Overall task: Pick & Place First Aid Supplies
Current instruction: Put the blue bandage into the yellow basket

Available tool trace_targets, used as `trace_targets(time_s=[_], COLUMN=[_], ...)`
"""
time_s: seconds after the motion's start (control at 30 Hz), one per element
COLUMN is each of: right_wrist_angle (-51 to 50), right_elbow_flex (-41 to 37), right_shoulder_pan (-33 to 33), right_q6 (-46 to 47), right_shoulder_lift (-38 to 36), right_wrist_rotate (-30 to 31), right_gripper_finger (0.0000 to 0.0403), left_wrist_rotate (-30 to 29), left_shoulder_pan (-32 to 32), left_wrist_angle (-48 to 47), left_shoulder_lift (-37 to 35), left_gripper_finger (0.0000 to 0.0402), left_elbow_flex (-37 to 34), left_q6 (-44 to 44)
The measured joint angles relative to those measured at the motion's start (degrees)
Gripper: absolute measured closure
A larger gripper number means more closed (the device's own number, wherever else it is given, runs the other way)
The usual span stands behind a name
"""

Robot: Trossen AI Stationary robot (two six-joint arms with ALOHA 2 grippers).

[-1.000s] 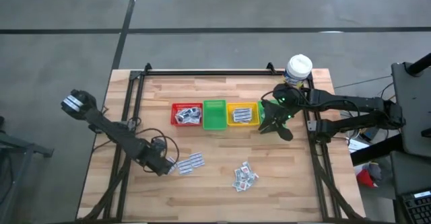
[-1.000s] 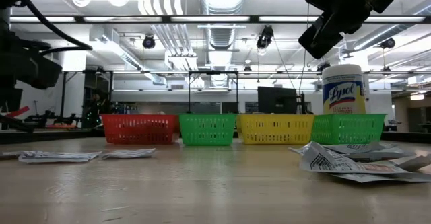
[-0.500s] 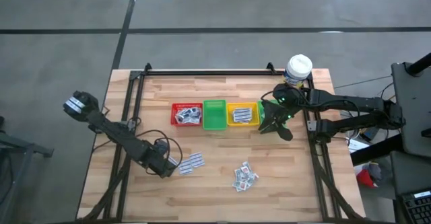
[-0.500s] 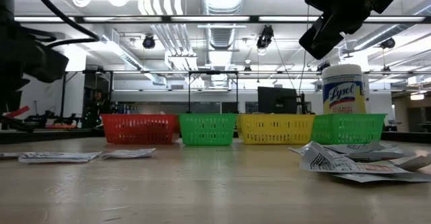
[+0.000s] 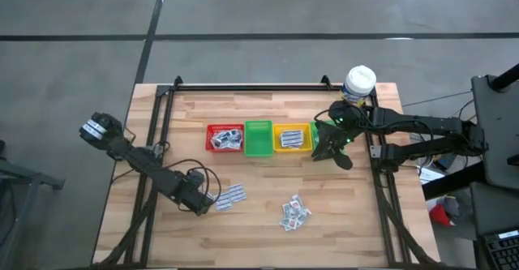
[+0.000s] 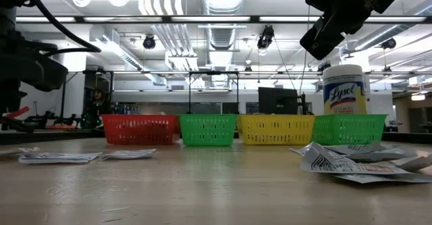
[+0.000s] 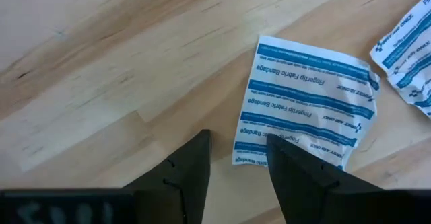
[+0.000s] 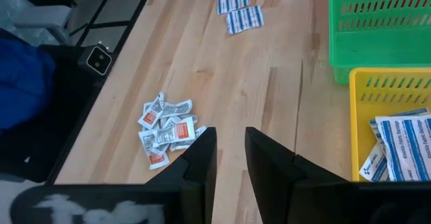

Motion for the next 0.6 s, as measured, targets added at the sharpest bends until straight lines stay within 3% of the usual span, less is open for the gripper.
trace_targets(time_s=[0.13, 0.6], right_wrist_angle=[0.0, 0.02], right_elbow_flex=[0.0, 0.0], right_shoulder_pan=[-0.01, 0.0], right_q6=[0.0, -0.01], right_shoulder_lift=[0.0, 0.0], right_wrist_rotate=[0.0, 0.0], right_gripper_finger=[0.0321, 0.0334], left_wrist_rotate=[0.27, -0.42], left_shoulder_pan=[0.0, -0.04], left_wrist_angle=[0.02, -1.57], left_shoulder_lift=[0.38, 0.4], left_gripper_finger=[0.0263, 0.0397], left_elbow_flex=[-0.07, -0.22], left_q6=[0.23, 1.0])
